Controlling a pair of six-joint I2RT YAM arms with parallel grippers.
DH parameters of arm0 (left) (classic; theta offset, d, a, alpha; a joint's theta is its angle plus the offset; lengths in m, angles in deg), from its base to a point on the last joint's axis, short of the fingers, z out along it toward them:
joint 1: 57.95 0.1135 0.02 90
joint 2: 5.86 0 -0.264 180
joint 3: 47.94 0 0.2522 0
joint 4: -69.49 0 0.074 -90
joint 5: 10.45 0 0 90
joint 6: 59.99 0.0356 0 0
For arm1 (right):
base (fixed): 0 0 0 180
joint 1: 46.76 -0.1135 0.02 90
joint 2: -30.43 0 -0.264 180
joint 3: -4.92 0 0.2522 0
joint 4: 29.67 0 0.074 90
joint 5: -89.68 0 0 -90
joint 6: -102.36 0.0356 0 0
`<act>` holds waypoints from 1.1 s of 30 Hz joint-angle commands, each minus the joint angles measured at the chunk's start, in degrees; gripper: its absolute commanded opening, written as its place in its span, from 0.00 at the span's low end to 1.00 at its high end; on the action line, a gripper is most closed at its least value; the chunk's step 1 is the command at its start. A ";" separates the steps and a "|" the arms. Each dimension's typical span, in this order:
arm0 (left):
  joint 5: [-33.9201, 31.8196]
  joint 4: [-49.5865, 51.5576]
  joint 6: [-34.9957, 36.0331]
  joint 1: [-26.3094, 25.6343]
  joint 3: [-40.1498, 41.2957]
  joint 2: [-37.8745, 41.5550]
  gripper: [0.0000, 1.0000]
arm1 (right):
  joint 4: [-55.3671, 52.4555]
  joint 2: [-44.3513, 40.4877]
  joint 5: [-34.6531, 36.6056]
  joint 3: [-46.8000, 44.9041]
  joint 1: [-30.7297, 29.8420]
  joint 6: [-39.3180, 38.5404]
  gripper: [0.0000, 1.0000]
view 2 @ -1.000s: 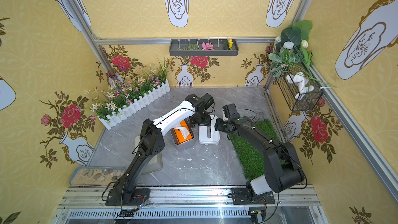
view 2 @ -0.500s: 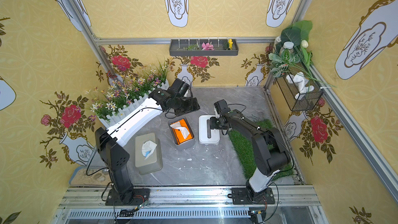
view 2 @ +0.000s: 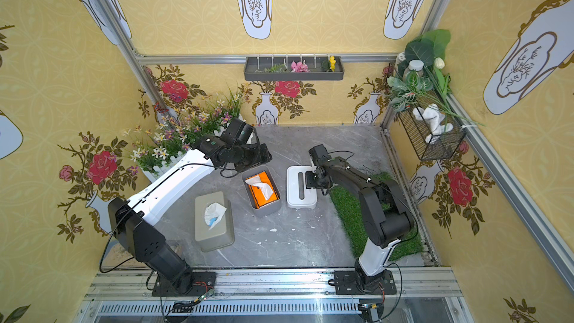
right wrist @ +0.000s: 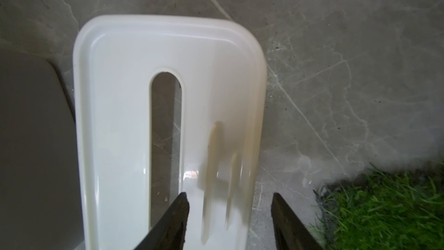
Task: Put the tissue paper into the tissue box
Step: Pick up the box lid from the center of the board.
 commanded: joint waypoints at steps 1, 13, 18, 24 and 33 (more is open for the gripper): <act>-1.54 -0.09 0.27 0.34 1.10 0.70 0.85 | 0.00 1.04 -0.97 0.11 0.18 -1.22 0.55; -3.47 0.32 -0.25 0.87 3.73 3.11 0.85 | -0.73 2.16 0.70 0.20 0.22 -1.84 0.33; -3.79 0.32 -0.45 1.05 5.03 4.05 0.85 | -0.77 3.23 -0.93 0.28 0.36 -1.89 0.27; -4.35 -0.19 -0.71 1.49 7.48 6.30 0.86 | -0.94 2.89 -1.19 0.69 0.30 -1.76 0.21; -5.75 -0.48 -0.78 2.41 10.70 9.33 0.86 | -4.61 -1.07 -2.91 4.29 0.23 -1.84 0.20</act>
